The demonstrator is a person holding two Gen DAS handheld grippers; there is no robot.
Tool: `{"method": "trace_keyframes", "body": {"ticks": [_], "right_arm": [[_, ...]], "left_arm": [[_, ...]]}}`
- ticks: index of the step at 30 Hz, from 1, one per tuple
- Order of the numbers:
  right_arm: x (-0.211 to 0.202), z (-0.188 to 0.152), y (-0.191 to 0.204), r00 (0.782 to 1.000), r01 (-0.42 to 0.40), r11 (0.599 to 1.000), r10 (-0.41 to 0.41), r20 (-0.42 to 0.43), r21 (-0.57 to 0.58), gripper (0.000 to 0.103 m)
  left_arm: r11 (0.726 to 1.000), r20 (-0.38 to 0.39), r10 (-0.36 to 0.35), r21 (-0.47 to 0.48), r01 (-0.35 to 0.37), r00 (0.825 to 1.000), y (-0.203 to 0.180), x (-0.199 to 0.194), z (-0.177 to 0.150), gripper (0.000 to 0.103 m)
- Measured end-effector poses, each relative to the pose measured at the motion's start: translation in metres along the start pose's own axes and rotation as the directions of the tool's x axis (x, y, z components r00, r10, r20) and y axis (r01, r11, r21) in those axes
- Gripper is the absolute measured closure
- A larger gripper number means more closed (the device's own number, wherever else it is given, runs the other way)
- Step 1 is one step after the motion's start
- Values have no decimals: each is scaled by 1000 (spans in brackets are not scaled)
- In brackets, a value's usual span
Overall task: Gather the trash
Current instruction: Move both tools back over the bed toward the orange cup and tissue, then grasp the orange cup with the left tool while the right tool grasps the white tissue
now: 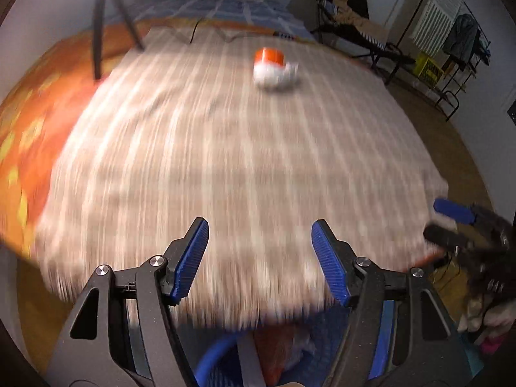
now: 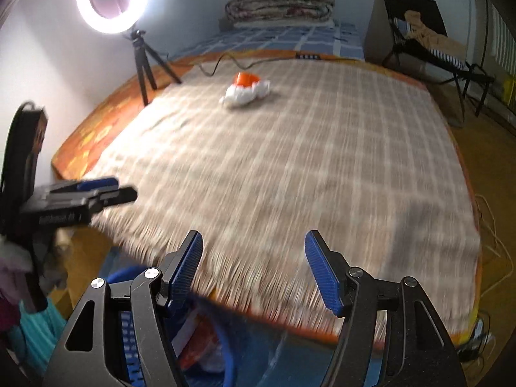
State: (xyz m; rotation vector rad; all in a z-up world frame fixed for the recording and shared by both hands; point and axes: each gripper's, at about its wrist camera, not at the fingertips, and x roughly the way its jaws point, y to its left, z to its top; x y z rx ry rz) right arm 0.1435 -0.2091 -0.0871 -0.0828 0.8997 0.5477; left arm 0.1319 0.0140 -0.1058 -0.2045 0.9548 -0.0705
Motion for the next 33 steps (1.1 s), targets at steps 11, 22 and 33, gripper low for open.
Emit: {"method": "trace_keyframes", "body": {"ticks": [11,22,33], "right_arm": [[39,39,-25,999,-38,999,38,-27,16,38],[68,67,-37,987,-154,986,157,-34,69,38],[95,93,-36,980,-191,977,195,-35,97,38]], "left_arm": [[998,61,-55,-4,55,997,-6,66,137,35],[988,-4,-112,-111,111,994,9,139,196,35],[988,-43,-126,-98,122,991,13,163,200,55]]}}
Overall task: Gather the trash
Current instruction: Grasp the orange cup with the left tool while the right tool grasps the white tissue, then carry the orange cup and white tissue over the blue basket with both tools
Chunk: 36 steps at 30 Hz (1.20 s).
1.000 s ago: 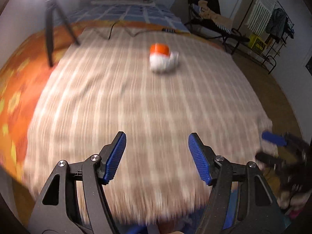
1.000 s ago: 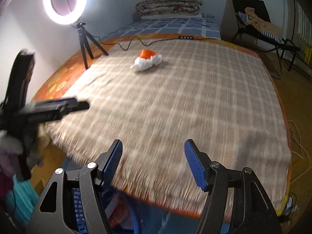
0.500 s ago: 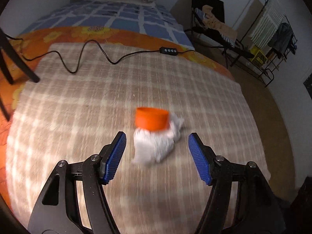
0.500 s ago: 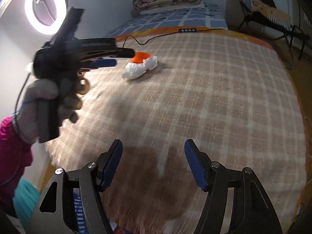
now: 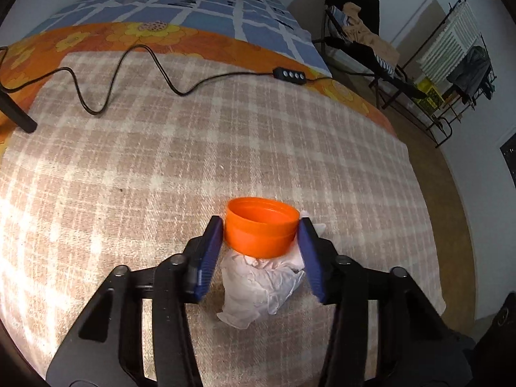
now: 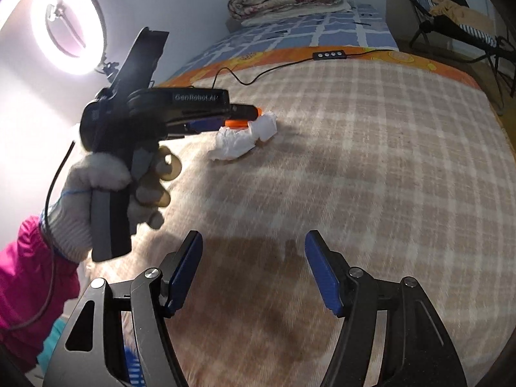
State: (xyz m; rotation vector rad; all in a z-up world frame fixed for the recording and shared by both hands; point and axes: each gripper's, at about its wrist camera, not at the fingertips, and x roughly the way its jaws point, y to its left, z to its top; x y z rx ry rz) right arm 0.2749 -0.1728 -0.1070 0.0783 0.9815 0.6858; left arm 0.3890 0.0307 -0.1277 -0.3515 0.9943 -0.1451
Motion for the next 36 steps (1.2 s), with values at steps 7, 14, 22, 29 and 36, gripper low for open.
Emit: {"method": "trace_keyframes", "body": {"ticks": [7,14,22,29,36], "right_arm": [[19,19,1,1000,-21,1000,21,0,18,38],[54,46,17,1000,-18,1000,18,-5,-21,38],[100,76,26,999,24,1000,-24,-26,18,38],[101,76,29,999,31,999,-30,-37,28,75],[68,61,46,999,39,999,-39,-26,-17,75]], "left_arm": [[999,52,-11,-43,13,999,12,-14,0,55],[999,112,36,-16,-34,993,30,-56,-6,55],[998,138,70,-3,-70,988,54,-96,-27,55],[994,154,102,28,-107,983,61,-119,-51,55],[991,179,105,61,-118,978,50,-145,-78,55]]}}
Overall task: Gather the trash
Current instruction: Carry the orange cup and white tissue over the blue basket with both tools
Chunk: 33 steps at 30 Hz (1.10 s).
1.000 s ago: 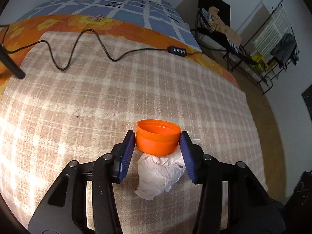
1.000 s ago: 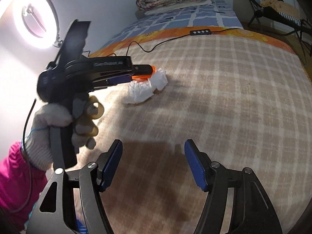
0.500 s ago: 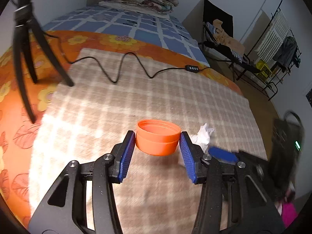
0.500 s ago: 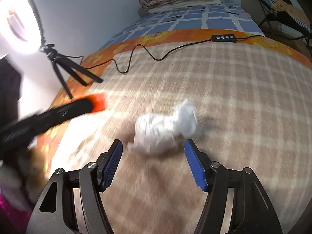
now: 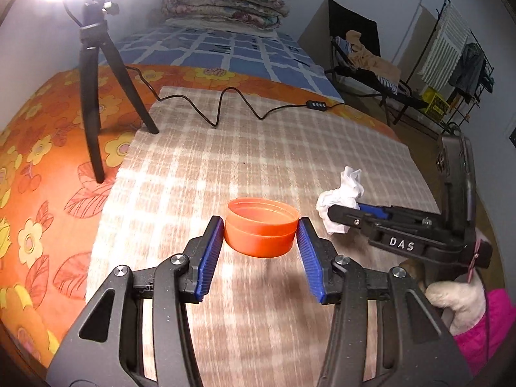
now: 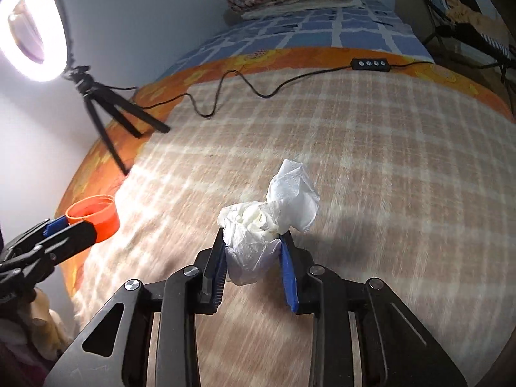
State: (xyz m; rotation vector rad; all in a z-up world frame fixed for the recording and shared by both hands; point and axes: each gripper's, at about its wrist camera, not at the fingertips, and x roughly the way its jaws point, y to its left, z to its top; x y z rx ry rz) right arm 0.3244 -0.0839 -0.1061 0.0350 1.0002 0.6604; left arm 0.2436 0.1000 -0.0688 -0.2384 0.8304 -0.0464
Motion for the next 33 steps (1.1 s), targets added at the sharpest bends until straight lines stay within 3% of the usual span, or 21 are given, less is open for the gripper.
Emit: {"method": "trace_keyframes", "body": {"ticks": [10,20,33], "right_arm": [[-75,-53,28,1000,11,998,-9,22,-70,75],[-141,-134,42,1000,-3,995,4,11,-98,75],[-171,-236,55,998,-29,994,23,-58,-104,75]], "left_arm": [[999,38,29,44,-30,999,-23,-69,-45,55],[994,42,44,101,-48,998,-52,-131,-108,55],[996,-66,40,77,-35,997,-63,-136,-205,55]]}}
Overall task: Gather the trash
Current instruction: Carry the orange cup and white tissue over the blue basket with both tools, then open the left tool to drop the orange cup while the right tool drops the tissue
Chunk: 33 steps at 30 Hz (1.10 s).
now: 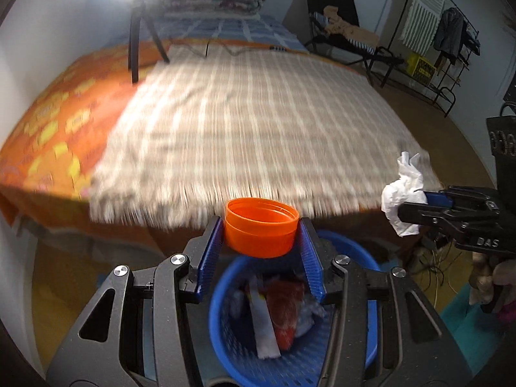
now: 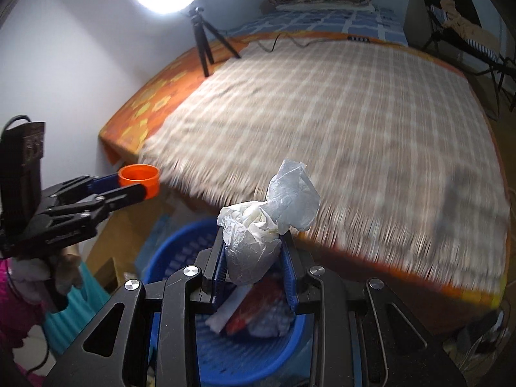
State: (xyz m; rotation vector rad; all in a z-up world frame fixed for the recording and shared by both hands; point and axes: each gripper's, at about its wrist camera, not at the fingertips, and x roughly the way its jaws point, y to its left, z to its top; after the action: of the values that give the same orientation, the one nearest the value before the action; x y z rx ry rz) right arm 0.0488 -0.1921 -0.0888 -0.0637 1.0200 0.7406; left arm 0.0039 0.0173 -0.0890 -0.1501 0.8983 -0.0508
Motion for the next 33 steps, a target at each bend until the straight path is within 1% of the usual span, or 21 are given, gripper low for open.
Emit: {"method": "trace_keyframes", "body": {"ticks": [5,14,17,25,33], "right_arm": [[5,-28,7,999,-21,1000,21,-38,7,75],[25,-58,25,994,-28,999,25,-104,-36,73],[33,-63,27,992,-33,999,28,-122,-38,73],[44,-74,32,989,-28,998,19,-150,-57,72],[48,-78,31,988,-20,998,11,-157,-60,72]], "left_arm": [[1000,-65,-4,-28,2,998,-5,14,-35,55],[998,-133,-13,-60,5,991,-7,34,-73,55],[998,-160,-12,-59,2,987,-7,41,-81,55],[1000,-185,10,-24,-15,983,-14,48,-96,55],[999,-183,32,-4,-33,983,-18,49,-101,55]]}}
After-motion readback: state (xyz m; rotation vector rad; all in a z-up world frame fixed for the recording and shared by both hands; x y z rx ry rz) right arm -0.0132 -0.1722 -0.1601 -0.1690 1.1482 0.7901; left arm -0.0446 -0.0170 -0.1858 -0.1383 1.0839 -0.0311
